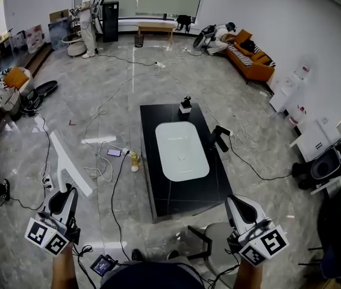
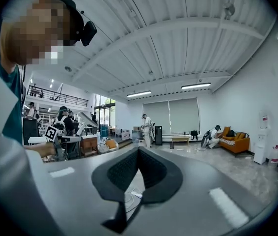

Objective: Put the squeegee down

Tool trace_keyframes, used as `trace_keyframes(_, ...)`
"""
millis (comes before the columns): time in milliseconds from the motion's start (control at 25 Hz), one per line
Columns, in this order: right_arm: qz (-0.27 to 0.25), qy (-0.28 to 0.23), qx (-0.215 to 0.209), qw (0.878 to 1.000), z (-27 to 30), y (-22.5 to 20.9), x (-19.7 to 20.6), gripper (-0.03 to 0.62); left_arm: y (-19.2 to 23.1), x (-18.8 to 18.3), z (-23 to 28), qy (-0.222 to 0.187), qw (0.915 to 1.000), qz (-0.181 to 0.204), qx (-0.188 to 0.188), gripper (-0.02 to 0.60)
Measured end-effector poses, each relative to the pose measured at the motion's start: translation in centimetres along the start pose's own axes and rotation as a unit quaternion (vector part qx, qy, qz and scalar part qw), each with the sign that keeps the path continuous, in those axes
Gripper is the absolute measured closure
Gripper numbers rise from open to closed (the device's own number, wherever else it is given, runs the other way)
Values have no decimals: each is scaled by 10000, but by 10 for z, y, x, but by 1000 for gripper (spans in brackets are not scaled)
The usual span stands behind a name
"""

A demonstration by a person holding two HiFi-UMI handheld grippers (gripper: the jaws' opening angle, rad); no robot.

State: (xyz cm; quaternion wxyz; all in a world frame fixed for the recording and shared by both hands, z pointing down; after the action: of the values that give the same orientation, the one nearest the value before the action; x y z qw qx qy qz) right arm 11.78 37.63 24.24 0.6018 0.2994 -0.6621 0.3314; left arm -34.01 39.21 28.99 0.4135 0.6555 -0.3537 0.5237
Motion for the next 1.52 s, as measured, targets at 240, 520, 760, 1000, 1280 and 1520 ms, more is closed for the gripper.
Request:
trace_keyframes(240,276,-350,-45,9990,4,12,-3,585,13,0,5,-4,9999,-12,159,508)
trace_keyframes(520,309,-365,-157,9987,29,-34,3,585,10,4,29,-44,9999,2,-111,508)
trace_keyframes(760,493,-432,-562,9963,65,-95,7,585,-14,11,60,-32,9988,74,-490,508)
trace_keyframes(1000,615,-368,-1047,9919,96,-140,14,585,-39,20,93,-70,9968,135,-784,508)
trace_keyframes(1280,727,-452,-1369,9869,107,-188,15,585,-65,29,122,7,9939,241,-1074,508)
trace_keyframes(1520,826,-526,-1403,9853,103,-230,18,583,-83,38,166,91,9942,261,-1040,508)
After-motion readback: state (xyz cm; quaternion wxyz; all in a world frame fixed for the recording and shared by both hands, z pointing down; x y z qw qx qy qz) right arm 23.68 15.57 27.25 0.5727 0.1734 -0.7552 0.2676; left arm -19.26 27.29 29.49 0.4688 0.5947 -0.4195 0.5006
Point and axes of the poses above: the fingertips, and each gripper's own axes: z forward along the fingers, y to its left, x out of its underside, the point moved 6 cm from there along -z, backward along the fingers, and after that the axes turned 7 degrees about -y, right-handed, at the moved point
